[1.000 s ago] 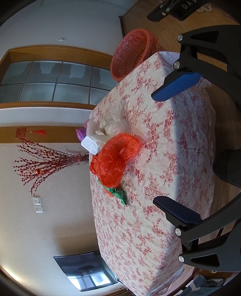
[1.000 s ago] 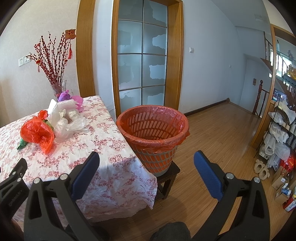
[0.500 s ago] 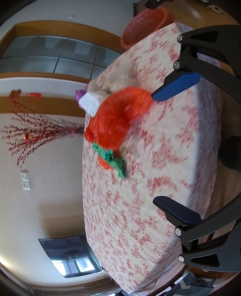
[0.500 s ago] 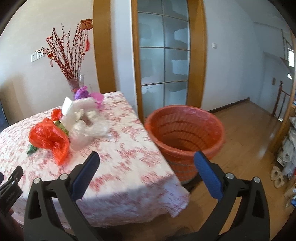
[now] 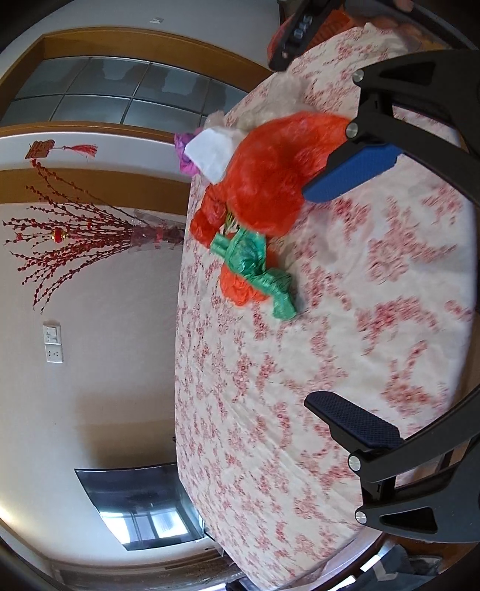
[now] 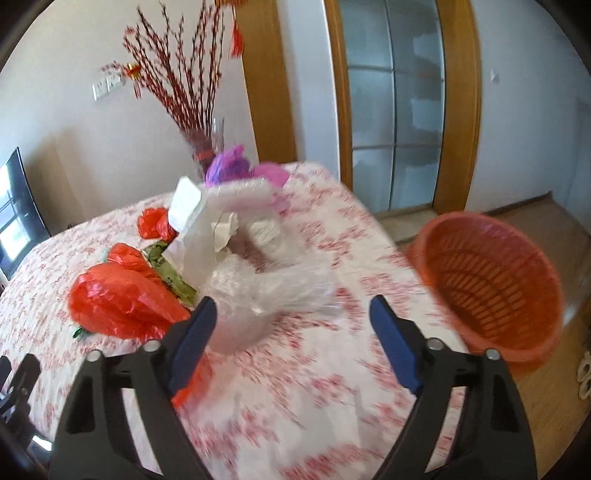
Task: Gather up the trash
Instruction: 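Reach the right tool to the clear bubble wrap and close on it, then grasp the red plastic bag with the left tool while the right holds bubble wrap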
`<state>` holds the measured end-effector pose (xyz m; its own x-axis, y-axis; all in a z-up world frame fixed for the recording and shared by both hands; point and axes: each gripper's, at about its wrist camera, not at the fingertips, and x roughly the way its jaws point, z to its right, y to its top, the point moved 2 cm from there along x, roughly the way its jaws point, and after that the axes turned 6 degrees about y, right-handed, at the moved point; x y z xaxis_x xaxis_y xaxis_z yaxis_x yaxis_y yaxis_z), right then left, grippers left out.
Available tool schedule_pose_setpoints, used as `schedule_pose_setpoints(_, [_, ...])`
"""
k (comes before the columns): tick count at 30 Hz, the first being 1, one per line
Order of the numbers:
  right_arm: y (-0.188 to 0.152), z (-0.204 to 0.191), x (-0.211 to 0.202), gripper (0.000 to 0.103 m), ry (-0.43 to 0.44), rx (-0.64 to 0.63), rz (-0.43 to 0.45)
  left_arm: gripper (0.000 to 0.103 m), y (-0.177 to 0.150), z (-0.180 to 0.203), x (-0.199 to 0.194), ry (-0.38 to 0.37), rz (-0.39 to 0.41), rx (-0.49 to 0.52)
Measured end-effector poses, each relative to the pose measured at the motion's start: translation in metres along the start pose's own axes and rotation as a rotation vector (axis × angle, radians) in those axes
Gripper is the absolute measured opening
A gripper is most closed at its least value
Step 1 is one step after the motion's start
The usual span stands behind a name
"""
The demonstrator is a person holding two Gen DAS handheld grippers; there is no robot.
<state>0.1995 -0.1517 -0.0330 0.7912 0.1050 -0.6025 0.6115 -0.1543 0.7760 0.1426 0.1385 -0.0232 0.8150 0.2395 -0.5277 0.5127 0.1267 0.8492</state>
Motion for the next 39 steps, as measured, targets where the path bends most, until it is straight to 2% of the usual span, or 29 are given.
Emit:
schedule_pose_setpoints(2, [0.003, -0.003, 0.017, 0.07, 0.016, 0.021, -0.027, 0.101, 0.004, -0.004, 0.007, 0.005, 0.0, -0.002])
schedule_pose_setpoints(5, [0.006, -0.009, 0.037, 0.064, 0.036, 0.047, -0.053, 0.101, 0.007, -0.008, 0.013, 0.006, 0.001, -0.008])
schedule_pose_setpoints(10, [0.005, -0.023, 0.06, 0.056, 0.037, 0.007, -0.093, 0.1, 0.01, -0.014, 0.024, -0.006, -0.009, -0.021])
schedule_pose_setpoints(14, [-0.002, -0.025, 0.073, 0.041, 0.021, -0.033, -0.134, 0.099, 0.011, -0.015, 0.028, -0.024, -0.017, -0.029])
schedule_pose_setpoints(17, [-0.005, -0.023, 0.071, 0.02, 0.022, -0.05, -0.137, 0.097, 0.012, -0.012, 0.029, -0.044, -0.019, -0.026])
schedule_pose_setpoints(20, [-0.005, -0.019, 0.064, 0.011, 0.025, -0.065, -0.124, 0.097, 0.016, -0.004, 0.028, -0.084, -0.023, -0.018])
schedule_pose_setpoints(23, [-0.004, -0.008, 0.052, 0.006, 0.012, -0.048, -0.102, 0.096, 0.021, 0.008, 0.029, -0.136, -0.024, -0.005])
schedule_pose_setpoints(29, [-0.005, 0.021, 0.031, 0.005, -0.014, -0.005, -0.073, 0.096, 0.037, 0.043, 0.041, -0.204, -0.028, 0.058])
schedule_pose_setpoints(35, [-0.007, 0.041, 0.021, 0.005, -0.023, 0.022, -0.077, 0.086, 0.041, 0.071, 0.06, -0.267, -0.067, 0.155])
schedule_pose_setpoints(38, [-0.011, 0.044, 0.019, 0.005, -0.024, 0.029, -0.08, 0.07, 0.037, 0.082, 0.073, -0.291, -0.112, 0.201])
schedule_pose_setpoints(39, [-0.011, 0.045, 0.019, 0.005, -0.025, 0.03, -0.081, 0.061, 0.036, 0.083, 0.075, -0.294, -0.121, 0.207])
